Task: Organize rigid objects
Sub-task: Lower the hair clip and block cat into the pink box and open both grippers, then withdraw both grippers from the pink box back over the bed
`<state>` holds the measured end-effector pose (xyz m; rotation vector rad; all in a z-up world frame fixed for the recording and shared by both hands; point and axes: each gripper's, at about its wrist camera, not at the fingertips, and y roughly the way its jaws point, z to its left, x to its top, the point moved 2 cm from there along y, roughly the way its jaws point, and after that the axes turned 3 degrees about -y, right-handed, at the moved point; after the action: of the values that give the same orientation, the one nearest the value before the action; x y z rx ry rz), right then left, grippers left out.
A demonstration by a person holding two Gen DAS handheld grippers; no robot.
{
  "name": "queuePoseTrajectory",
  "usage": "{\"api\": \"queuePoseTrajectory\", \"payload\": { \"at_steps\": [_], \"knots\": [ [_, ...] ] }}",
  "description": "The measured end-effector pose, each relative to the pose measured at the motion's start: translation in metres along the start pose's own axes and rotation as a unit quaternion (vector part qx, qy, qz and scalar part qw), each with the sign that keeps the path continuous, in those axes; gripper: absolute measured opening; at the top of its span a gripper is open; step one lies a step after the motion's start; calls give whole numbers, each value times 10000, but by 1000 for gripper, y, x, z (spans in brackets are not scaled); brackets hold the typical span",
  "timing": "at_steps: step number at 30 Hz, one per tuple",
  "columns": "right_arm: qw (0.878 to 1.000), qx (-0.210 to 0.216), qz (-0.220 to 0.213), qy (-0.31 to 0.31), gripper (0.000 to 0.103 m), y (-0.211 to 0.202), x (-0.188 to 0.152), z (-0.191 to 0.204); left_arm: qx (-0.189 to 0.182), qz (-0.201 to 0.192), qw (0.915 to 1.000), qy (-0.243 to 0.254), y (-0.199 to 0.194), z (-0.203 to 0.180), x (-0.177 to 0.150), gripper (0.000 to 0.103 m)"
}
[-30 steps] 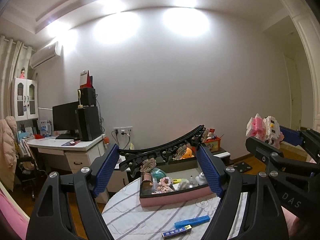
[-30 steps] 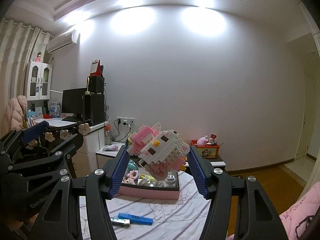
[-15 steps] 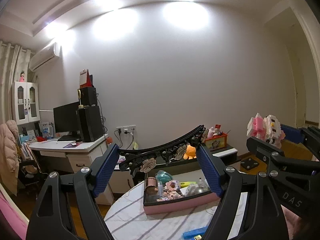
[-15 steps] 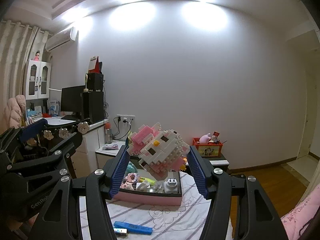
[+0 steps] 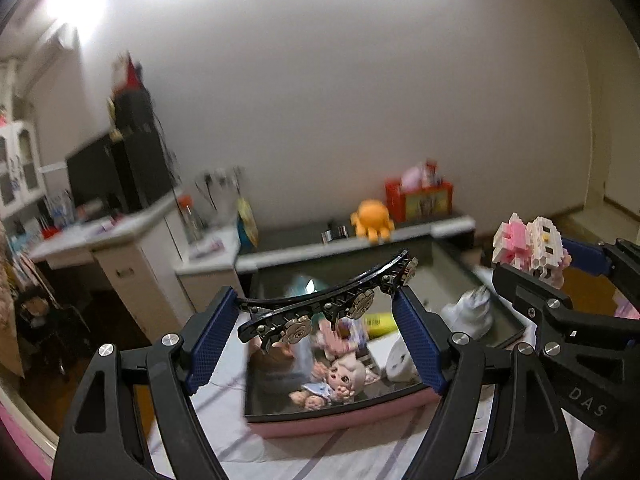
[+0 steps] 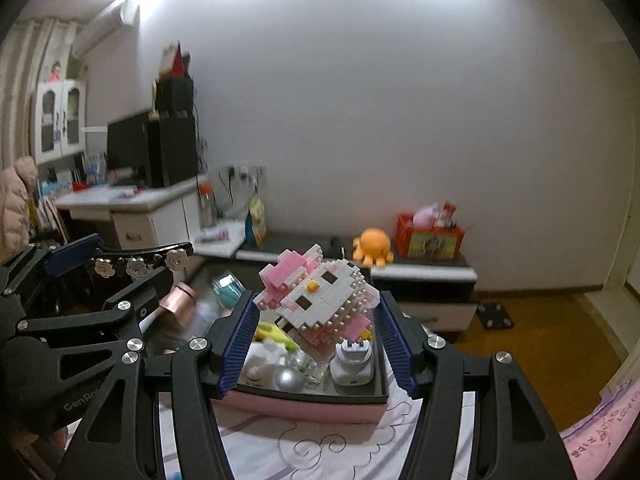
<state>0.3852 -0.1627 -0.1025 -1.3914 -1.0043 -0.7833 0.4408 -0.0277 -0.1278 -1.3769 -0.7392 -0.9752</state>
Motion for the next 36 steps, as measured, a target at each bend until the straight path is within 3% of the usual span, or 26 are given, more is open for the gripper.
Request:
{"api": "queuePoseTrajectory", "payload": {
  "at_steps": [3, 7, 15, 18, 21, 26, 33, 36],
  "knots": [
    [9992, 61, 393, -1, 61, 38, -12, -5, -93, 481, 9988, -33, 43, -1, -13, 80],
    [9960, 172, 882, -36, 61, 79, -28, -8, -81, 794, 9968, -54, 74, -3, -25, 80],
    [9946, 160, 1025, -18, 63, 101, -35, -14, 107, 763, 9970, 116, 83, -7, -22, 86],
    [9947, 153, 1015, 25, 77, 100, -30, -18, 195, 706, 9973, 22, 75, -2, -20, 94],
    [9958, 212, 889, 85, 81, 87, -23, -23, 124, 570, 9981, -177, 57, 7, -14, 101],
    [9981, 238, 557, 78, 82, 45, -7, -21, 78, 64, 9993, -355, -1, 13, -3, 103],
    [9996, 262, -136, 36, 85, -46, 9, -7, 56, -669, 9964, -527, -96, 18, -2, 103],
    [9991, 223, -347, -50, 94, -80, 5, 0, 82, -901, 9942, -574, -134, 20, -11, 103]
  ]
}}
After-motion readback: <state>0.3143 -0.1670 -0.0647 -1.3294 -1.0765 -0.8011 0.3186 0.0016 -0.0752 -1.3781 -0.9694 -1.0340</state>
